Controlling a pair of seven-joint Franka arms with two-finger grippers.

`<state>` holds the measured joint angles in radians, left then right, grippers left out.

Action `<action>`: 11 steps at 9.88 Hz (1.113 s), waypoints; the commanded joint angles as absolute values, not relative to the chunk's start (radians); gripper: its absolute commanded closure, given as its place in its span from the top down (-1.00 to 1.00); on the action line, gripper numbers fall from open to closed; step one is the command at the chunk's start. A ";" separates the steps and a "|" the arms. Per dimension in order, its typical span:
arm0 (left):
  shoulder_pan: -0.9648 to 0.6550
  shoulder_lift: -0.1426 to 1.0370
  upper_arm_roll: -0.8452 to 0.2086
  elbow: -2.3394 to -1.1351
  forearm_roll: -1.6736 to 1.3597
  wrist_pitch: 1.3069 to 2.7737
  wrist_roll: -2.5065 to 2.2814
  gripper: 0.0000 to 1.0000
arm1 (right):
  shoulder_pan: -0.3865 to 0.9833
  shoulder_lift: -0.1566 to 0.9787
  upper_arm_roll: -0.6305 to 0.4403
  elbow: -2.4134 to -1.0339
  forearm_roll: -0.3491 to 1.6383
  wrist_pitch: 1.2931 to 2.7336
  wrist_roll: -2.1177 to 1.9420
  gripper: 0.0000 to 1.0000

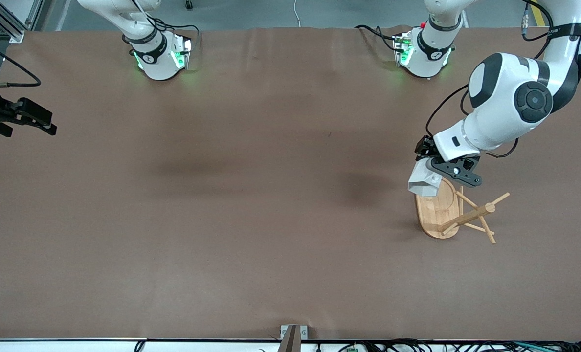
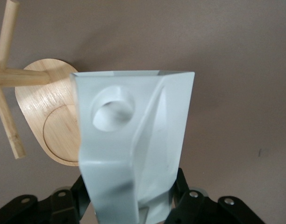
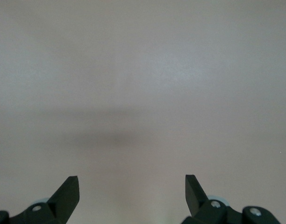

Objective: Hang cup on rack
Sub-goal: 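Lower the mug handle hole toward a rack peg with the left gripper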

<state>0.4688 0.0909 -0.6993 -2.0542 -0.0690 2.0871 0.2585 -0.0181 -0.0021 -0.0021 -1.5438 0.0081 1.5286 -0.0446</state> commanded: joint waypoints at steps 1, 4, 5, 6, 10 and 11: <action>0.499 0.106 -0.707 -2.065 -0.051 2.132 0.343 -0.86 | -0.028 -0.038 0.008 -1.583 -0.006 1.552 -0.029 1.00; 0.499 0.150 -0.707 -2.028 -0.045 2.155 0.399 -0.85 | -0.003 -0.038 -0.026 -1.571 -0.005 1.543 -0.041 1.00; 0.499 0.164 -0.707 -2.026 -0.044 2.169 0.405 -0.85 | -0.003 -0.038 -0.028 -1.571 -0.005 1.540 -0.043 0.99; 0.500 0.178 -0.706 -2.026 -0.044 2.180 0.411 -0.85 | -0.003 -0.037 -0.028 -1.571 -0.005 1.542 -0.043 0.99; 0.512 0.215 -0.706 -2.000 -0.015 2.180 0.439 -0.85 | -0.005 -0.035 -0.025 -1.571 0.006 1.552 -0.038 0.99; 0.514 0.215 -0.706 -1.999 -0.015 2.177 0.437 -0.85 | -0.005 -0.035 -0.023 -1.571 0.008 1.552 -0.037 0.99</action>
